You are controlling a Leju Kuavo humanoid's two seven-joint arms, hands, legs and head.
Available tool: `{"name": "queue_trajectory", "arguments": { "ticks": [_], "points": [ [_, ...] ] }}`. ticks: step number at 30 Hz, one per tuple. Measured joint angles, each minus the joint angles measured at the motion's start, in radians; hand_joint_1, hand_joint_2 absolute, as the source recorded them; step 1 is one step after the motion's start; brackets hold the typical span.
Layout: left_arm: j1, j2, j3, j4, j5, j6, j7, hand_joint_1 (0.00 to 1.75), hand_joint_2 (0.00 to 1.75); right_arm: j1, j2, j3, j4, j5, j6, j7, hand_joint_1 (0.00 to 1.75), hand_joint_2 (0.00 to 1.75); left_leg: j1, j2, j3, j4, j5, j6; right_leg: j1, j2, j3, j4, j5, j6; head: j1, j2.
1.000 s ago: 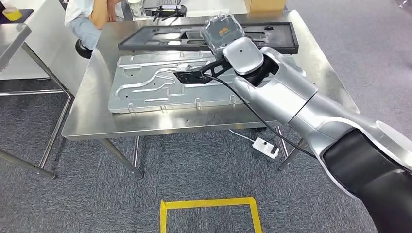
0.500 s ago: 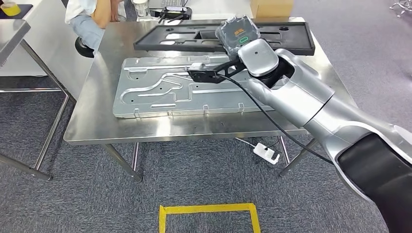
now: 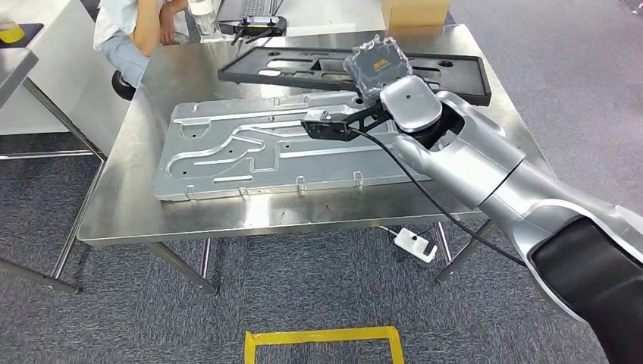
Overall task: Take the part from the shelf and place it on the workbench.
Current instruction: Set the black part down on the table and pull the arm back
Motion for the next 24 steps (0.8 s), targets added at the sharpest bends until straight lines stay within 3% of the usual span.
{"name": "queue_trajectory", "arguments": {
  "ticks": [1, 2, 4, 6, 8, 11, 12, 14, 16, 17, 20, 22, 24],
  "points": [
    [0.001, 0.000, 0.000, 0.000, 0.000, -0.002, 0.000, 0.00, 1.75, 0.006, 0.001, 0.000, 0.003, 0.000, -0.003, -0.007, 1.75, 1.75, -0.001, 0.000, -0.022, 0.018, 0.014, 0.002, 0.004, 0.000, 0.007, 0.000, -0.005, -0.002, 0.000, 0.000],
    [0.001, -0.001, 0.000, 0.000, 0.001, -0.005, 0.000, 0.00, 1.75, 0.010, 0.004, 0.000, 0.007, 0.001, -0.006, -0.014, 1.75, 1.75, -0.002, 0.000, -0.025, -0.003, 0.047, 0.007, 0.007, 0.001, 0.015, 0.000, -0.011, -0.003, 0.000, 0.000],
    [0.002, 0.001, 0.000, 0.000, 0.002, -0.007, 0.001, 0.00, 1.75, 0.013, 0.011, 0.000, 0.014, 0.004, -0.015, -0.025, 1.75, 1.75, -0.010, 0.000, 0.013, -0.125, 0.135, 0.024, 0.012, 0.002, 0.032, -0.001, -0.022, -0.004, 0.001, 0.000],
    [0.001, 0.003, 0.000, 0.000, 0.004, -0.010, 0.003, 0.00, 1.75, 0.011, 0.020, 0.000, 0.022, 0.007, -0.025, -0.031, 1.75, 1.75, -0.021, 0.001, 0.057, -0.230, 0.177, 0.043, 0.015, 0.001, 0.041, -0.002, -0.031, 0.000, 0.002, 0.000],
    [-0.001, 0.004, 0.000, 0.000, 0.005, -0.012, 0.004, 0.00, 1.75, 0.010, 0.027, 0.000, 0.032, 0.009, -0.032, -0.038, 1.75, 1.75, -0.028, 0.000, 0.073, -0.261, 0.172, 0.052, 0.015, 0.000, 0.042, -0.006, -0.034, 0.009, 0.003, 0.000],
    [-0.001, 0.003, 0.000, 0.000, 0.007, -0.014, 0.003, 0.00, 1.75, 0.013, 0.038, 0.000, 0.046, 0.006, -0.043, -0.056, 1.75, 1.75, -0.019, 0.002, 0.093, -0.288, 0.172, 0.061, 0.017, -0.003, 0.036, 0.013, -0.051, 0.024, 0.005, 0.000],
    [0.000, 0.002, 0.000, 0.000, 0.007, -0.015, 0.003, 0.00, 1.75, 0.014, 0.040, 0.000, 0.051, 0.004, -0.048, -0.061, 1.75, 1.75, -0.015, 0.003, 0.102, -0.296, 0.173, 0.064, 0.017, -0.004, 0.017, 0.053, -0.071, 0.028, 0.006, 0.000],
    [-0.001, 0.002, 0.000, 0.000, 0.007, -0.015, 0.002, 0.00, 1.75, 0.018, 0.042, 0.000, 0.060, 0.002, -0.055, -0.066, 1.75, 1.75, -0.013, 0.003, 0.111, -0.299, 0.167, 0.070, 0.010, -0.005, -0.053, 0.181, -0.118, 0.036, 0.008, 0.000],
    [-0.001, 0.001, 0.000, 0.000, 0.007, -0.016, 0.002, 0.00, 1.75, 0.027, 0.045, 0.000, 0.068, 0.001, -0.057, -0.070, 1.75, 1.75, -0.011, 0.001, 0.119, -0.297, 0.158, 0.070, 0.002, -0.005, -0.113, 0.263, -0.125, 0.043, 0.008, 0.000],
    [-0.001, 0.000, 0.000, 0.000, 0.007, -0.016, 0.002, 0.00, 1.75, 0.032, 0.047, 0.000, 0.072, 0.001, -0.058, -0.072, 1.75, 1.75, -0.009, -0.001, 0.124, -0.294, 0.152, 0.067, -0.001, -0.006, -0.118, 0.252, -0.101, 0.046, 0.008, 0.000],
    [0.001, -0.001, 0.000, 0.000, 0.005, -0.017, -0.003, 0.00, 1.75, 0.036, 0.054, 0.000, 0.085, -0.008, -0.074, -0.096, 1.75, 1.75, -0.005, -0.007, 0.136, -0.275, 0.126, 0.051, -0.007, -0.009, -0.051, 0.073, 0.007, 0.050, 0.010, 0.000],
    [0.001, 0.000, 0.000, 0.000, 0.002, -0.020, -0.008, 0.00, 1.75, 0.041, 0.068, 0.000, 0.093, -0.019, -0.102, -0.128, 1.75, 1.75, -0.007, -0.008, 0.135, -0.266, 0.113, 0.038, -0.005, -0.009, -0.021, 0.008, 0.022, 0.044, 0.011, 0.000],
    [0.000, 0.000, 0.000, 0.000, 0.000, -0.025, -0.013, 0.00, 1.75, 0.055, 0.084, 0.000, 0.101, -0.028, -0.124, -0.156, 1.75, 1.75, -0.007, -0.006, 0.136, -0.269, 0.110, 0.028, -0.003, -0.005, -0.017, 0.004, 0.015, 0.031, 0.011, 0.000]
  ]
}}
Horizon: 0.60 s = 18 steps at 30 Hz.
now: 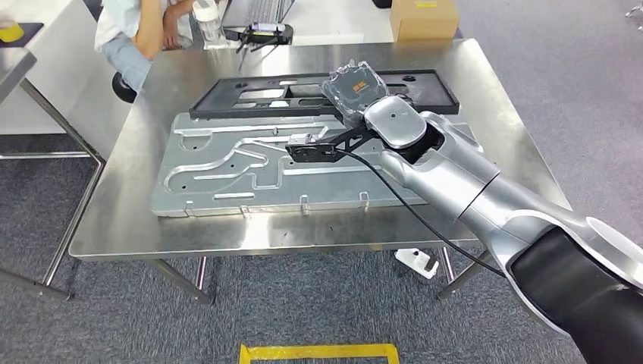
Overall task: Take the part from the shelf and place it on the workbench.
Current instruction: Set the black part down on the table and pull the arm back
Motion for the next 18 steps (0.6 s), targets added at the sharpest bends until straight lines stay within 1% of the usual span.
{"name": "queue_trajectory", "arguments": {
  "ticks": [1, 2, 3, 4, 5, 6, 7, 8, 9, 10, 11, 12, 13, 15, 16, 17, 18],
  "points": [
    [-0.001, 0.000, 0.000, 0.000, 0.000, -0.002, -0.002, 0.00, 1.75, 0.008, 0.009, 0.000, 0.004, -0.002, -0.006, -0.009, 1.75, 1.75, 0.001, 0.001, 0.001, 0.002, -0.005, -0.005, -0.001, 0.002, 0.002, -0.003, -0.001, -0.006, 0.000, 0.000],
    [-0.001, 0.000, 0.000, 0.000, -0.001, -0.003, -0.004, 0.00, 1.75, 0.014, 0.018, 0.000, 0.007, -0.004, -0.010, -0.015, 1.75, 1.75, 0.002, 0.003, -0.005, 0.016, -0.015, -0.010, -0.003, 0.002, 0.006, -0.005, -0.003, -0.013, -0.002, 0.000],
    [-0.002, 0.000, 0.000, 0.000, -0.001, -0.003, -0.006, 0.00, 1.75, 0.019, 0.027, 0.000, 0.011, -0.005, -0.013, -0.019, 1.75, 1.75, 0.003, 0.003, -0.022, 0.052, -0.033, -0.014, -0.005, 0.003, 0.010, -0.007, -0.005, -0.018, -0.004, 0.000],
    [-0.003, 0.000, 0.000, 0.000, -0.001, -0.004, -0.007, 0.00, 1.75, 0.022, 0.035, 0.000, 0.014, -0.006, -0.016, -0.020, 1.75, 1.75, 0.004, 0.004, -0.051, 0.107, -0.057, -0.018, -0.006, 0.002, 0.013, -0.008, -0.008, -0.023, -0.005, 0.000],
    [-0.003, 0.000, 0.000, 0.000, -0.001, -0.005, -0.008, 0.00, 1.75, 0.025, 0.040, 0.000, 0.017, -0.006, -0.018, -0.021, 1.75, 1.75, 0.004, 0.004, -0.091, 0.176, -0.081, -0.021, -0.005, 0.002, 0.016, -0.008, -0.011, -0.026, -0.007, 0.000],
    [-0.002, 0.000, 0.000, 0.000, -0.001, -0.005, -0.008, 0.00, 1.75, 0.030, 0.044, 0.000, 0.021, -0.007, -0.019, -0.023, 1.75, 1.75, 0.004, 0.004, -0.130, 0.241, -0.097, -0.024, -0.004, 0.001, 0.020, -0.008, -0.015, -0.029, -0.007, 0.000],
    [0.000, 0.000, 0.000, 0.000, -0.001, -0.006, -0.008, 0.00, 1.75, 0.035, 0.048, 0.000, 0.024, -0.008, -0.019, -0.027, 1.75, 1.75, 0.004, 0.004, -0.159, 0.279, -0.097, -0.025, -0.003, 0.001, 0.026, -0.008, -0.019, -0.030, -0.007, 0.000],
    [0.002, 0.000, 0.000, 0.000, -0.001, -0.006, -0.008, 0.00, 1.75, 0.040, 0.051, 0.000, 0.029, -0.009, -0.020, -0.032, 1.75, 1.75, 0.004, 0.004, -0.170, 0.280, -0.076, -0.024, -0.002, 0.002, 0.033, -0.007, -0.024, -0.030, -0.007, 0.000],
    [0.003, 0.000, 0.000, 0.000, -0.001, -0.006, -0.007, 0.00, 1.75, 0.044, 0.055, 0.000, 0.033, -0.011, -0.020, -0.037, 1.75, 1.75, 0.004, 0.004, -0.160, 0.239, -0.037, -0.022, -0.001, 0.002, 0.040, -0.007, -0.030, -0.029, -0.007, 0.000],
    [0.003, 0.000, 0.000, 0.000, 0.000, -0.007, -0.006, 0.00, 1.75, 0.046, 0.060, 0.000, 0.036, -0.013, -0.020, -0.041, 1.75, 1.75, 0.004, 0.004, -0.135, 0.171, 0.010, -0.019, -0.001, 0.003, 0.048, -0.007, -0.035, -0.028, -0.007, 0.000],
    [0.003, 0.001, 0.000, 0.000, 0.000, -0.007, -0.004, 0.00, 1.75, 0.046, 0.063, 0.000, 0.039, -0.014, -0.022, -0.043, 1.75, 1.75, 0.002, 0.004, -0.107, 0.103, 0.043, -0.016, 0.001, 0.004, 0.055, -0.007, -0.041, -0.025, -0.007, 0.000],
    [0.003, 0.001, 0.000, 0.000, 0.001, -0.007, -0.001, 0.00, 1.75, 0.045, 0.067, 0.000, 0.042, -0.015, -0.024, -0.046, 1.75, 1.75, -0.001, 0.003, -0.082, 0.048, 0.062, -0.011, 0.002, 0.005, 0.059, -0.007, -0.045, -0.020, -0.007, 0.000],
    [0.002, 0.001, 0.000, 0.000, 0.002, -0.007, 0.002, 0.00, 1.75, 0.044, 0.069, 0.000, 0.045, -0.016, -0.026, -0.048, 1.75, 1.75, -0.003, 0.002, -0.068, 0.017, 0.066, -0.007, 0.004, 0.006, 0.061, -0.008, -0.048, -0.016, -0.006, 0.000],
    [0.000, 0.001, 0.000, 0.000, 0.004, -0.008, 0.007, 0.00, 1.75, 0.045, 0.074, 0.000, 0.052, -0.017, -0.029, -0.055, 1.75, 1.75, -0.006, 0.002, -0.059, 0.003, 0.057, 0.002, 0.005, 0.007, 0.064, -0.013, -0.051, -0.005, -0.006, 0.000],
    [0.000, 0.001, 0.000, 0.000, 0.004, -0.008, 0.009, 0.00, 1.75, 0.046, 0.076, 0.000, 0.055, -0.018, -0.030, -0.059, 1.75, 1.75, -0.004, 0.002, -0.056, 0.000, 0.057, 0.006, 0.006, 0.006, 0.065, -0.015, -0.054, 0.000, -0.006, 0.000],
    [0.001, 0.001, 0.000, 0.000, 0.004, -0.008, 0.010, 0.00, 1.75, 0.047, 0.078, 0.000, 0.057, -0.018, -0.030, -0.062, 1.75, 1.75, -0.001, 0.003, -0.051, -0.004, 0.057, 0.012, 0.006, 0.004, 0.062, -0.006, -0.061, 0.005, -0.005, 0.000],
    [0.001, 0.001, 0.000, 0.000, 0.004, -0.008, 0.010, 0.00, 1.75, 0.048, 0.079, 0.000, 0.059, -0.018, -0.031, -0.064, 1.75, 1.75, 0.001, 0.004, -0.045, -0.009, 0.056, 0.018, 0.007, 0.003, 0.050, 0.022, -0.077, 0.009, -0.004, 0.000]
  ]
}}
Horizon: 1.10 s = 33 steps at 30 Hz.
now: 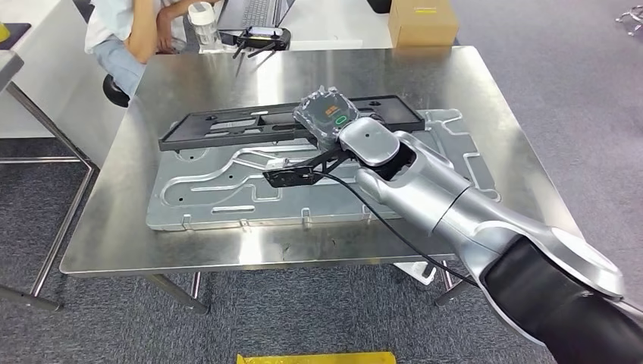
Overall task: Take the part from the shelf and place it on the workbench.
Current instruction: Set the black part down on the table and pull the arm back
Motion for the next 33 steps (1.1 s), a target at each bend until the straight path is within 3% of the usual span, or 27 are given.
{"name": "queue_trajectory", "arguments": {
  "ticks": [3, 4, 5, 6, 8, 10, 12, 15, 18, 20, 21, 23, 25, 28, 30, 31, 33],
  "points": [
    [0.000, 0.000, 0.000, 0.000, 0.000, 0.000, 0.000, 0.00, 1.75, 0.004, 0.001, 0.000, 0.008, 0.000, -0.001, -0.001, 1.75, 1.75, -0.001, 0.000, 0.012, -0.003, -0.009, 0.015, -0.001, -0.003, -0.101, 0.187, -0.071, 0.005, 0.003, 0.000],
    [0.001, 0.000, 0.000, 0.000, 0.000, 0.000, 0.000, 0.00, 1.75, 0.009, 0.001, 0.000, 0.010, 0.000, -0.001, -0.002, 1.75, 1.75, -0.002, 0.000, 0.016, -0.002, -0.013, 0.017, -0.001, -0.003, -0.134, 0.235, -0.078, 0.005, 0.003, 0.000],
    [0.001, 0.000, 0.000, 0.000, 0.001, -0.001, 0.000, 0.00, 1.75, 0.013, 0.002, 0.000, 0.014, -0.001, -0.002, -0.003, 1.75, 1.75, -0.003, -0.002, 0.020, -0.002, -0.017, 0.018, -0.001, -0.003, -0.150, 0.246, -0.064, 0.004, 0.003, 0.000],
    [0.001, -0.001, 0.000, 0.000, 0.001, -0.001, 0.000, 0.00, 1.75, 0.017, 0.002, 0.000, 0.017, -0.002, -0.002, -0.004, 1.75, 1.75, -0.003, -0.004, 0.026, -0.001, -0.023, 0.017, -0.001, -0.003, -0.146, 0.218, -0.032, 0.002, 0.003, 0.000],
    [0.001, -0.002, 0.000, 0.000, 0.002, -0.001, -0.001, 0.00, 1.75, 0.020, 0.003, 0.000, 0.022, -0.003, -0.003, -0.007, 1.75, 1.75, -0.003, -0.008, 0.039, 0.001, -0.035, 0.014, 0.002, -0.003, -0.096, 0.087, 0.050, -0.009, 0.003, 0.000],
    [0.001, -0.003, 0.000, 0.000, 0.003, 0.000, -0.002, 0.00, 1.75, 0.020, 0.006, 0.000, 0.027, -0.004, -0.005, -0.008, 1.75, 1.75, -0.007, -0.010, 0.044, 0.005, -0.046, 0.005, 0.006, -0.003, -0.051, -0.014, 0.084, -0.019, 0.002, 0.000],
    [0.001, -0.003, 0.000, 0.000, 0.003, 0.001, -0.003, 0.00, 1.75, 0.022, 0.011, 0.000, 0.031, -0.005, -0.006, -0.009, 1.75, 1.75, -0.008, -0.009, 0.045, 0.004, -0.052, -0.006, 0.010, -0.001, -0.039, -0.039, 0.078, -0.024, 0.001, 0.000],
    [0.000, -0.003, 0.000, 0.000, 0.003, 0.004, -0.003, 0.00, 1.75, 0.025, 0.016, 0.000, 0.036, -0.006, -0.007, -0.009, 1.75, 1.75, -0.005, -0.004, 0.035, 0.030, -0.074, -0.022, 0.003, 0.000, -0.024, -0.053, 0.076, -0.035, 0.000, 0.000],
    [0.000, -0.003, 0.000, 0.000, 0.002, 0.011, 0.000, 0.00, 1.75, 0.030, 0.017, 0.000, 0.040, -0.007, -0.008, -0.009, 1.75, 1.75, -0.001, 0.000, -0.054, 0.201, -0.139, -0.035, -0.001, -0.002, -0.006, -0.058, 0.066, -0.044, -0.004, 0.000],
    [0.003, -0.003, 0.000, 0.000, -0.001, 0.017, 0.008, 0.00, 1.75, 0.039, 0.017, 0.000, 0.043, -0.009, -0.008, -0.009, 1.75, 1.75, 0.003, 0.000, -0.108, 0.272, -0.137, -0.042, -0.002, -0.001, 0.004, -0.057, 0.056, -0.045, -0.003, 0.000],
    [0.004, -0.003, 0.000, 0.000, -0.002, 0.021, 0.013, 0.00, 1.75, 0.043, 0.017, 0.000, 0.044, -0.009, -0.008, -0.009, 1.75, 1.75, 0.005, 0.000, -0.110, 0.254, -0.108, -0.045, -0.003, 0.000, 0.011, -0.056, 0.050, -0.044, -0.003, 0.000],
    [0.003, -0.002, 0.000, 0.000, -0.003, 0.030, 0.025, 0.00, 1.75, 0.046, 0.017, 0.000, 0.044, -0.011, -0.008, -0.009, 1.75, 1.75, 0.009, 0.001, -0.069, 0.132, -0.024, -0.048, -0.005, 0.002, 0.025, -0.052, 0.035, -0.037, -0.003, 0.000],
    [0.002, -0.001, 0.000, 0.000, -0.003, 0.042, 0.039, 0.00, 1.75, 0.044, 0.017, 0.000, 0.045, -0.014, -0.009, -0.009, 1.75, 1.75, 0.007, 0.000, -0.028, 0.034, 0.013, -0.045, -0.003, 0.003, 0.029, -0.049, 0.025, -0.027, -0.005, 0.000],
    [0.001, -0.001, 0.000, 0.000, 0.002, 0.055, 0.052, 0.00, 1.75, 0.044, 0.017, 0.000, 0.046, -0.017, -0.009, -0.009, 1.75, 1.75, 0.003, -0.001, -0.019, 0.010, 0.003, -0.024, 0.001, 0.005, 0.025, -0.048, 0.022, -0.011, -0.005, 0.000],
    [0.002, -0.002, 0.000, 0.000, 0.016, 0.063, 0.053, 0.00, 1.75, 0.048, 0.016, 0.000, 0.046, -0.020, -0.009, -0.009, 1.75, 1.75, 0.005, 0.000, -0.012, 0.009, 0.000, -0.010, 0.001, 0.001, 0.016, -0.024, 0.005, -0.002, -0.004, 0.000],
    [0.003, -0.002, 0.001, 0.000, 0.025, 0.066, 0.052, 0.00, 1.75, 0.049, 0.016, 0.000, 0.046, -0.022, -0.010, -0.009, 1.75, 1.75, 0.006, 0.001, -0.007, 0.007, -0.002, -0.004, 0.001, -0.001, -0.001, 0.016, -0.015, 0.001, -0.003, 0.000],
    [0.002, -0.002, 0.001, 0.000, 0.037, 0.070, 0.049, 0.00, 1.75, 0.053, 0.015, 0.000, 0.046, -0.024, -0.010, -0.009, 1.75, 1.75, 0.001, 0.001, 0.000, 0.007, -0.008, 0.007, 0.000, -0.003, -0.069, 0.148, -0.067, 0.004, -0.002, 0.000]
  ]
}}
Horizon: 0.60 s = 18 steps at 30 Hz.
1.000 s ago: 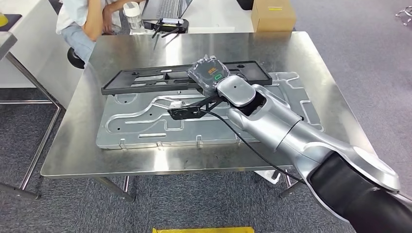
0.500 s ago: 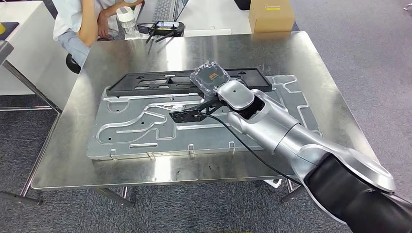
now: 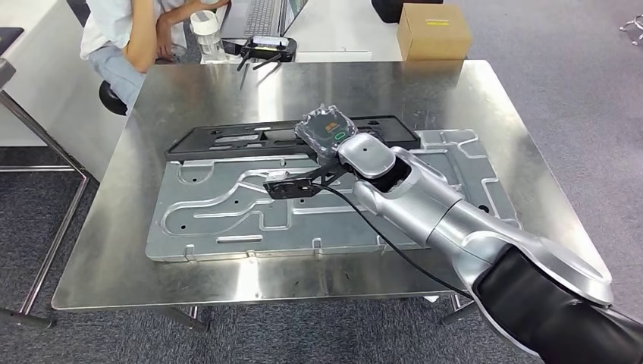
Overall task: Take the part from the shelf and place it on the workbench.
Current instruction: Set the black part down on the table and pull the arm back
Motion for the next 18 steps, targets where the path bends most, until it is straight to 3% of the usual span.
{"name": "queue_trajectory", "arguments": {
  "ticks": [2, 3, 5, 7, 8, 12, 13, 15, 17, 18],
  "points": [
    [0.000, 0.000, 0.000, 0.000, 0.003, 0.001, -0.001, 0.00, 1.75, 0.011, -0.002, 0.000, 0.001, -0.002, -0.001, 0.000, 1.75, 1.75, -0.004, -0.001, 0.008, 0.000, -0.007, 0.007, 0.000, 0.000, -0.066, 0.102, -0.017, -0.001, 0.000, 0.000],
    [0.000, -0.001, 0.000, 0.000, 0.004, 0.002, -0.001, 0.00, 1.75, 0.018, -0.003, 0.000, 0.001, -0.005, -0.001, 0.000, 1.75, 1.75, -0.006, -0.002, 0.013, 0.001, -0.010, 0.008, 0.000, 0.000, -0.075, 0.100, 0.003, -0.004, 0.000, 0.000],
    [0.000, -0.003, 0.000, 0.000, 0.005, 0.003, -0.002, 0.00, 1.75, 0.027, -0.006, 0.000, 0.001, -0.013, -0.003, 0.000, 1.75, 1.75, -0.008, -0.005, 0.025, 0.002, -0.019, 0.008, 0.004, 0.000, -0.039, -0.012, 0.086, -0.015, 0.001, 0.000],
    [0.000, -0.005, 0.001, 0.000, 0.007, 0.005, -0.003, 0.00, 1.75, 0.031, -0.007, 0.000, 0.001, -0.020, -0.010, 0.001, 1.75, 1.75, -0.013, -0.006, 0.030, 0.006, -0.028, 0.003, 0.010, -0.001, 0.014, -0.137, 0.139, -0.027, 0.000, 0.000],
    [0.000, -0.006, 0.001, 0.000, 0.009, 0.007, -0.004, 0.00, 1.75, 0.033, -0.007, 0.000, 0.001, -0.024, -0.016, 0.002, 1.75, 1.75, -0.014, -0.005, 0.030, 0.006, -0.031, -0.001, 0.012, 0.000, 0.028, -0.170, 0.146, -0.031, -0.001, 0.000],
    [-0.001, -0.007, 0.001, 0.000, 0.011, 0.010, -0.011, 0.00, 1.75, 0.059, -0.009, 0.000, 0.002, -0.037, -0.036, 0.002, 1.75, 1.75, -0.012, -0.002, 0.028, 0.012, -0.043, -0.021, 0.007, 0.002, 0.042, -0.196, 0.144, -0.041, -0.002, 0.000],
    [-0.001, -0.007, 0.002, 0.000, 0.011, 0.011, -0.014, 0.00, 1.75, 0.065, -0.009, 0.000, 0.002, -0.040, -0.043, 0.002, 1.75, 1.75, -0.011, -0.001, 0.017, 0.038, -0.060, -0.027, 0.004, 0.001, 0.047, -0.201, 0.145, -0.044, -0.004, 0.000],
    [-0.001, -0.007, 0.003, 0.000, 0.014, 0.014, -0.019, 0.00, 1.75, 0.077, -0.009, 0.000, 0.002, -0.046, -0.062, 0.002, 1.75, 1.75, -0.007, 0.000, -0.037, 0.150, -0.115, -0.038, 0.000, 0.001, 0.051, -0.204, 0.145, -0.047, -0.007, 0.000],
    [0.001, -0.007, 0.005, 0.000, 0.019, 0.016, -0.023, 0.00, 1.75, 0.093, -0.009, 0.000, 0.002, -0.053, -0.082, 0.001, 0.87, 0.87, -0.002, 0.000, -0.097, 0.262, -0.149, -0.046, 0.000, 0.001, 0.052, -0.204, 0.143, -0.049, -0.007, 0.000],
    [0.002, -0.007, 0.006, 0.000, 0.020, 0.017, -0.024, 0.00, 1.75, 0.102, -0.009, 0.000, 0.002, -0.056, -0.089, 0.000, 0.44, 0.44, 0.000, 0.000, -0.108, 0.274, -0.139, -0.050, 0.000, 0.002, 0.053, -0.203, 0.142, -0.048, -0.007, 0.000]
  ]
}}
